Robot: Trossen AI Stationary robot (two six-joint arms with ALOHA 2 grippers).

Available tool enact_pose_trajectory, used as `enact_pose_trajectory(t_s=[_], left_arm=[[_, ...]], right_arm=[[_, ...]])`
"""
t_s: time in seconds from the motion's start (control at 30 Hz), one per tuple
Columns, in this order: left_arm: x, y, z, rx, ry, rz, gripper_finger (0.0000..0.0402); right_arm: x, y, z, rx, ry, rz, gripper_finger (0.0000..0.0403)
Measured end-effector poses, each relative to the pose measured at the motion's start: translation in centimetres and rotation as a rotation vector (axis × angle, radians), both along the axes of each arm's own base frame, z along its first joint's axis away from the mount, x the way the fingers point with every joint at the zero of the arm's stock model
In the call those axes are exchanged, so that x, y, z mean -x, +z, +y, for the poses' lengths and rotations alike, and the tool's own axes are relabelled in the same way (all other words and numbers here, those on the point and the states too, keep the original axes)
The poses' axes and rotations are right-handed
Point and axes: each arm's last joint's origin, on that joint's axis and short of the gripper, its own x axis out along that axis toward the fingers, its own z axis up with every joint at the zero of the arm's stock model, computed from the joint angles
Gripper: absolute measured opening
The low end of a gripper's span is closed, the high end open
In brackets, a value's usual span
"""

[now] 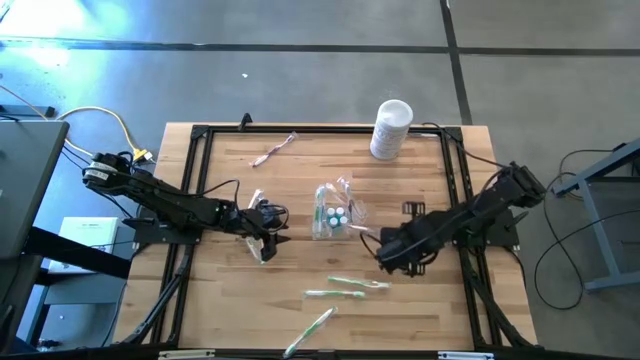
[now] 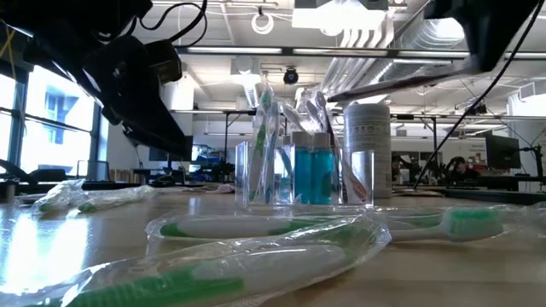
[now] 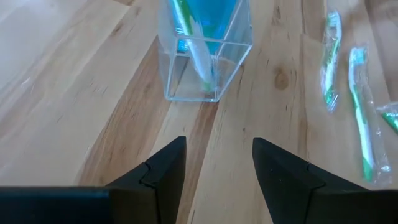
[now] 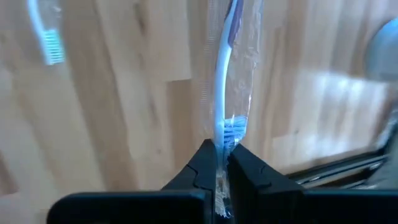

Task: Pick & Place toothbrushing station
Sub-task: Put the violet toothbrush into the transparent organizer

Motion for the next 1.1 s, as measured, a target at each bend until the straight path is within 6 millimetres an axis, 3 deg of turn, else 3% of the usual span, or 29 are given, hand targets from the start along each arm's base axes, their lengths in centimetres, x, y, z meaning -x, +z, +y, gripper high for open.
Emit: enact_pose_trajectory(t_s=[0.13, 0.37, 0.57, 0.77, 0.97, 1.1], left_arm=[[0.0, 0.0, 0.0, 0.05, 0.029, -0.002, 0.018], [0.0, 0.0, -0.3, 0.104, 0.032, 0.001, 0.018], [0.2, 0.0, -0.9, 0.096, 0.015, 0.0, 0.018], [0.5, 0.0, -2.1, 0.075, 0.016, -0.011, 0.018], [1.1, 0.0, -3.7, 0.11, 0.001, -0.016, 0.018], [1.6, 0.1, -4.9, 0.116, -0.014, -0.023, 0.018]], right_arm=[[-0.4, 0.1, -0.7, 0.125, 0.139, -0.012, 0.001], [-0.5, 0.9, -0.6, 0.556, 0.467, -0.048, 0.001], [-1.0, 0.7, 1.1, 0.954, 0.828, 0.096, 0.0015], [-3.3, -1.2, 2.0, 1.334, 0.966, 0.28, 0.0017], [-5.7, -4.0, 1.3, 1.344, 0.985, 0.423, 0.0013], [-6.0, -4.5, 0.7, 1.324, 1.003, 0.492, 0.0011]])
